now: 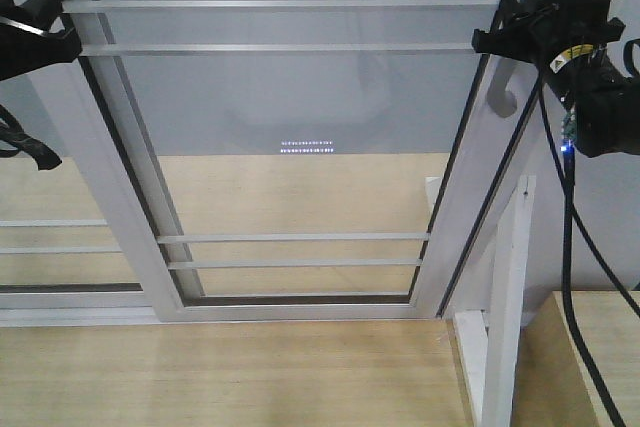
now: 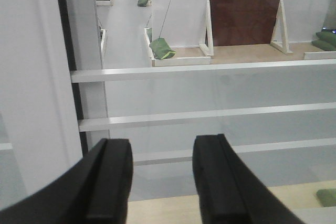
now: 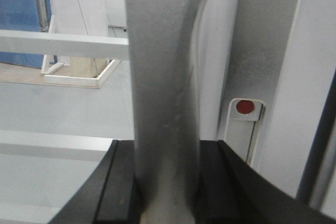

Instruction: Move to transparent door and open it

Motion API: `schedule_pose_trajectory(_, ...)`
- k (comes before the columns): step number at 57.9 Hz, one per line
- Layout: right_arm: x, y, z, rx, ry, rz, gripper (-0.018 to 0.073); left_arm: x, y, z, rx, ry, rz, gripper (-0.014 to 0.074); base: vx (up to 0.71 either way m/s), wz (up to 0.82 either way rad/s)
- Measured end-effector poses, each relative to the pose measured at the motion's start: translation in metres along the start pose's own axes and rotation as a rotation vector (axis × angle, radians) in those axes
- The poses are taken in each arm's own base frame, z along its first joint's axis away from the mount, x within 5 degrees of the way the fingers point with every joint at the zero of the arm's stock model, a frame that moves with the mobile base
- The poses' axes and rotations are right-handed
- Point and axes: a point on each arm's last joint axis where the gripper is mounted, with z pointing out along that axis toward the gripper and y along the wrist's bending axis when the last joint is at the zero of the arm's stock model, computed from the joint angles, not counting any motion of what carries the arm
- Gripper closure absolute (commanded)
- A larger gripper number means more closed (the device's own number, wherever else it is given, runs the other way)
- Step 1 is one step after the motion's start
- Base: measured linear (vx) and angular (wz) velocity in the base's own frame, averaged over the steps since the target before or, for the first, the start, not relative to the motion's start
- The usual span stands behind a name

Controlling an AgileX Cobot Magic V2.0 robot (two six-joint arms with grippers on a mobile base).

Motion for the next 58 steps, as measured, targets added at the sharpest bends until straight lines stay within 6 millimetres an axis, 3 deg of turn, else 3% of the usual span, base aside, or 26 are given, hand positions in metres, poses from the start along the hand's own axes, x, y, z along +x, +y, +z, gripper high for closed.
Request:
schedule_pose_trajectory(39, 0.000, 0.105, 0.001, -0.261, -0.016, -0.037, 0.0393, 0.000, 0.000, 0.000, 0.000, 0.001, 0.000, 0.0178, 0.00, 0.00)
schedule_pose_trajectory(58, -0.004, 0.127, -0.010, -0.372, -0.008, -0.020, 0.0390, 0.000, 0.000, 0.000, 0.000, 0.002, 0.000, 0.0178, 0.00, 0.01)
